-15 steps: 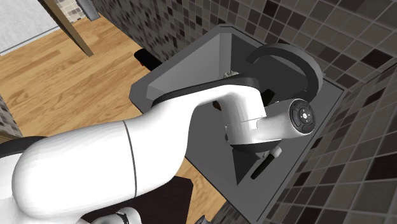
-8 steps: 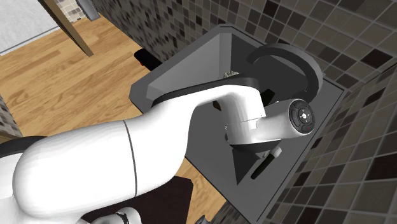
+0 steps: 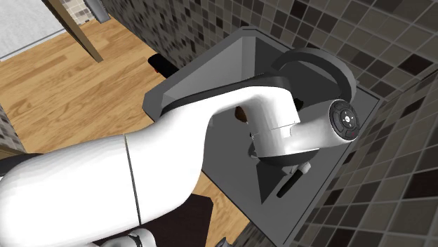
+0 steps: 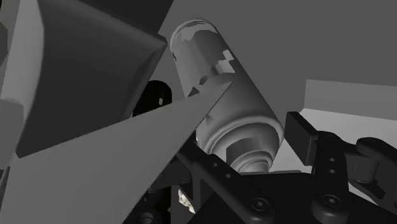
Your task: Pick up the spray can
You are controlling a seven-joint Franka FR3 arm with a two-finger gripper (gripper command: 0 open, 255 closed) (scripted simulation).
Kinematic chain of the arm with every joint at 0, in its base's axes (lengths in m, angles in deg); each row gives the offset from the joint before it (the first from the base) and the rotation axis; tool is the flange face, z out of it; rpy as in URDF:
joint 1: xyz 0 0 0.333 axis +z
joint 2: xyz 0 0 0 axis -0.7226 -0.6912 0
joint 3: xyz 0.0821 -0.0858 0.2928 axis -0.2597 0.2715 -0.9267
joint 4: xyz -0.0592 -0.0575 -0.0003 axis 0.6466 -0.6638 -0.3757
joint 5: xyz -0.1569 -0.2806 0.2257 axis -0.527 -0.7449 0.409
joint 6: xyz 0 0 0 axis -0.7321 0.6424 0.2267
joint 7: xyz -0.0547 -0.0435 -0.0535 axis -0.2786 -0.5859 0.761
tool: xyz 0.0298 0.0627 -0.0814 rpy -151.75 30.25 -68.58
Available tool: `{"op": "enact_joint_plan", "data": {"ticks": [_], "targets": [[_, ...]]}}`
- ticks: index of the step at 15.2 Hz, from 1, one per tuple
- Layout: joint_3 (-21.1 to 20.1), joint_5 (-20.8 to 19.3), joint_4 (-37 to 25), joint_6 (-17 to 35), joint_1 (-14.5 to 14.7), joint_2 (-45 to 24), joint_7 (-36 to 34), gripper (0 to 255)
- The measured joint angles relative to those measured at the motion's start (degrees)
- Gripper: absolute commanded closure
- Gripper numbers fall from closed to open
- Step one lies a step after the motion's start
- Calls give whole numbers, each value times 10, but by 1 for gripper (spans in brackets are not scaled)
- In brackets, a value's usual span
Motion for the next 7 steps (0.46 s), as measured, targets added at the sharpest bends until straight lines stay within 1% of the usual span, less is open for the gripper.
{"op": "enact_joint_plan", "data": {"ticks": [7], "targets": [[5,-16,-33,-40,1,15,-20,255]]}}
